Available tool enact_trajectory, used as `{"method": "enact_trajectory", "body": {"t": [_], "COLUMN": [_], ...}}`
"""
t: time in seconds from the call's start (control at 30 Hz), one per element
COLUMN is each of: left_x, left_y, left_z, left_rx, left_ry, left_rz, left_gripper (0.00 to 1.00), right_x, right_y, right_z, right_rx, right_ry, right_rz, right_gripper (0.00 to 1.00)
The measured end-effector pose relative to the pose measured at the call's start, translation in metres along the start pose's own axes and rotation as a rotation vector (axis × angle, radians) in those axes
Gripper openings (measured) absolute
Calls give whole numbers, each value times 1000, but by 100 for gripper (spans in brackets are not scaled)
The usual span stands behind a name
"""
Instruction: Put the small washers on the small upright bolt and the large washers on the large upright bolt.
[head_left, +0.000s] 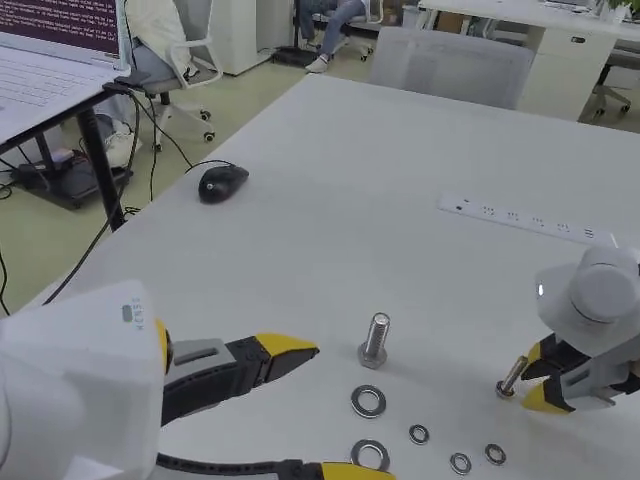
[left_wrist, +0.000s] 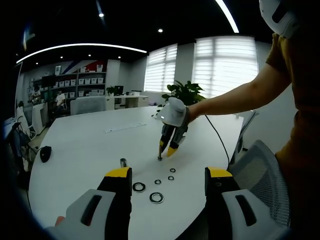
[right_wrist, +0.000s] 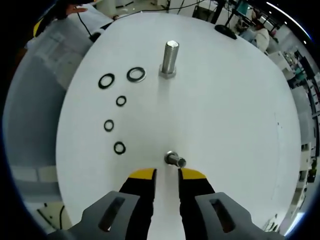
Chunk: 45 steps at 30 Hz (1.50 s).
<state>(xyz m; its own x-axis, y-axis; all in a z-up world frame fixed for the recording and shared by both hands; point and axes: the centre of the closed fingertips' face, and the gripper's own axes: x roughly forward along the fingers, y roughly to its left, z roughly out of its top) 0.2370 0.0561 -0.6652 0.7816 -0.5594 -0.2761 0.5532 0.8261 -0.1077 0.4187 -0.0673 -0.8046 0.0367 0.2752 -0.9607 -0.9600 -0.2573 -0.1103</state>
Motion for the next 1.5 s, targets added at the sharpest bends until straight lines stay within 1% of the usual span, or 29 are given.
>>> {"method": "enact_trajectory", "body": {"t": [0.17, 0.23, 0.33, 0.47, 0.63, 0.73, 0.87, 1.07, 1.13, 1.27, 1.5], "left_x": [-1, -2, -3, -5, -9, -10, -11, -10, -10, -11, -9], "left_y": [-3, -6, -8, -10, -12, -13, -13, -14, -14, -13, -12], "left_z": [1, 2, 4, 6, 6, 6, 7, 8, 8, 7, 6], "left_rx": [4, 15, 18, 25, 25, 28, 28, 29, 28, 25, 22], "left_ry": [-1, -1, -4, -9, -15, -15, -19, -20, -22, -22, -24], "left_rz": [-8, -11, -12, -13, -12, -10, -8, -9, -7, -1, 0], "left_gripper": [58, 58, 58, 58, 58, 58, 58, 58, 58, 58, 58], "right_x": [-3, -4, -1, 5, 11, 13, 13, 20, 20, 20, 20], "right_y": [13, 22, 37, 52, 64, 66, 66, 66, 66, 66, 63], "right_z": [2, 4, 8, 13, 14, 15, 20, 20, 22, 23, 23], "right_rx": [-6, -22, -29, -41, -45, -48, -46, -41, -38, -44, -52], "right_ry": [-7, -11, -18, -28, -29, -29, -41, -20, -30, -25, -22], "right_rz": [15, 29, 62, 85, 107, 109, 105, 117, 116, 122, 114], "right_gripper": [18, 17, 17, 17, 18, 19, 20, 21, 21, 20, 17]}}
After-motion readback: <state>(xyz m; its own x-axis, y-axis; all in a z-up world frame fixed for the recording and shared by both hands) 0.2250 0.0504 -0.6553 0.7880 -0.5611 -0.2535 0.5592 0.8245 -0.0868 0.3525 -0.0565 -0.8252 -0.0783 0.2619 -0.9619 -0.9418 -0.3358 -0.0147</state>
